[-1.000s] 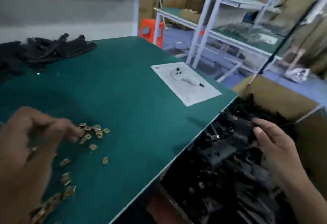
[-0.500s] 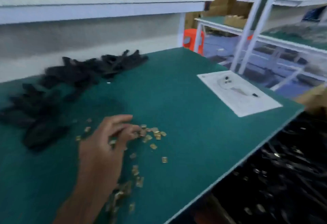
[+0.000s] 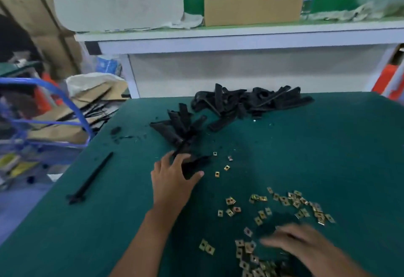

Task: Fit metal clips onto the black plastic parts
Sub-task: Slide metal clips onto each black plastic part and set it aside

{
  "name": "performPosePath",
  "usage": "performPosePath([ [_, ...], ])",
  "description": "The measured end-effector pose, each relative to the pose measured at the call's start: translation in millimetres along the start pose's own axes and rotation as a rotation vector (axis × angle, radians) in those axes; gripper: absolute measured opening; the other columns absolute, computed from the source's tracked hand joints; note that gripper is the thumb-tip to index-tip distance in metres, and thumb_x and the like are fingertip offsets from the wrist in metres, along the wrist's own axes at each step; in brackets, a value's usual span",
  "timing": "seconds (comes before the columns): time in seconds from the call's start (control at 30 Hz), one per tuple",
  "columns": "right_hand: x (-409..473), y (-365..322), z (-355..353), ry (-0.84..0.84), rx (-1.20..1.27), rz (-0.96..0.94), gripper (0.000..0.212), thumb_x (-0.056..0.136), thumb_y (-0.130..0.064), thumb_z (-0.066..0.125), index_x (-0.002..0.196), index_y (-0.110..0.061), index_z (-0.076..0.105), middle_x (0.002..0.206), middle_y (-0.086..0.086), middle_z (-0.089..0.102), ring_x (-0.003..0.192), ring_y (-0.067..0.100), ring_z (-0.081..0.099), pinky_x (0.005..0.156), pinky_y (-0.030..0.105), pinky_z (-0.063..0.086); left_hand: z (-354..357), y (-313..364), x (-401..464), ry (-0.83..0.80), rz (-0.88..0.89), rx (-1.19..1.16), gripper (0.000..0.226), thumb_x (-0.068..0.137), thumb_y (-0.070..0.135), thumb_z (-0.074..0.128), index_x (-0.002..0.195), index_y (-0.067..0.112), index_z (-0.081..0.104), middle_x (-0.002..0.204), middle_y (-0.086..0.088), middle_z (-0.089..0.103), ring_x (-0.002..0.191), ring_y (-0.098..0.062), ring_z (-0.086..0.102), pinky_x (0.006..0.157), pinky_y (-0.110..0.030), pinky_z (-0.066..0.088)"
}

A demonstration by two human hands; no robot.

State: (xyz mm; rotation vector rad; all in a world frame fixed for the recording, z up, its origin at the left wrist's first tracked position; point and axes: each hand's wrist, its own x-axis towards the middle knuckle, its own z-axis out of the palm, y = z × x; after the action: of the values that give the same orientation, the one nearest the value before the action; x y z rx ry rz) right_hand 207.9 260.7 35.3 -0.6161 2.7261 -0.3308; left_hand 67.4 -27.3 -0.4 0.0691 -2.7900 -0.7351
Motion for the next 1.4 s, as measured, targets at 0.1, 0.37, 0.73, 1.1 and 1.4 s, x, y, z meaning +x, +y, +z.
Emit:
performPosePath([
  [0.1,18,-21,4,0.151,0.1,-0.113,0.055,0.086,-0.078,0.031,0.136,-0.06,0.043,0.132,-0.023,0.038,0.124,-0.008,0.034,0.11,0.008,0.023,3,-6,3,0.063,0.046,-0.006,0.03,0.089,0.051,0.069,0.116,0.037,0.067,0.125,0.011,0.063,0.121,-0.017,0.053,0.1,-0.034,0.035],
  [0.37,42,-14,7,0.454,-0.029,-0.162,0.032,0.069,-0.021,0.093,0.08,-0.037,0.067,0.082,-0.023,0.061,0.073,-0.004,0.06,0.067,0.007,0.047,0,5,-1,0.18,0.201,-0.384,0.041,0.084,0.046,0.077,0.121,0.045,0.059,0.113,0.028,0.054,0.105,0.007,0.052,0.092,-0.015,0.044],
  [0.73,96,2,-39,0.447,1.098,-0.061,0.029,0.104,-0.027,0.05,0.087,-0.036,0.071,0.071,-0.01,0.06,0.064,0.007,0.05,0.061,0.02,0.044,-18,37,-22,0.533,0.274,-0.912,0.013,0.098,0.06,0.05,0.096,0.047,0.053,0.085,0.014,0.075,0.066,-0.009,0.068,0.056,-0.021,0.052],
  [1.1,104,21,-27,0.511,0.846,0.042,0.027,0.091,-0.059,0.042,0.09,-0.037,0.058,0.079,-0.017,0.062,0.075,0.0,0.057,0.069,0.013,0.044,10,47,-22,-0.426,-0.038,-1.363,0.046,0.099,0.051,0.058,0.094,0.007,0.068,0.069,-0.024,0.064,0.057,-0.025,0.061,0.053,-0.027,0.05],
  [1.4,106,27,-20,0.634,0.716,0.048,0.023,0.095,-0.052,0.044,0.095,-0.034,0.059,0.089,-0.023,0.069,0.086,-0.003,0.064,0.071,0.01,0.046,12,51,-25,-0.473,0.026,-1.287,0.046,0.095,0.051,0.061,0.101,0.006,0.065,0.074,-0.025,0.067,0.063,-0.027,0.065,0.056,-0.029,0.053],
])
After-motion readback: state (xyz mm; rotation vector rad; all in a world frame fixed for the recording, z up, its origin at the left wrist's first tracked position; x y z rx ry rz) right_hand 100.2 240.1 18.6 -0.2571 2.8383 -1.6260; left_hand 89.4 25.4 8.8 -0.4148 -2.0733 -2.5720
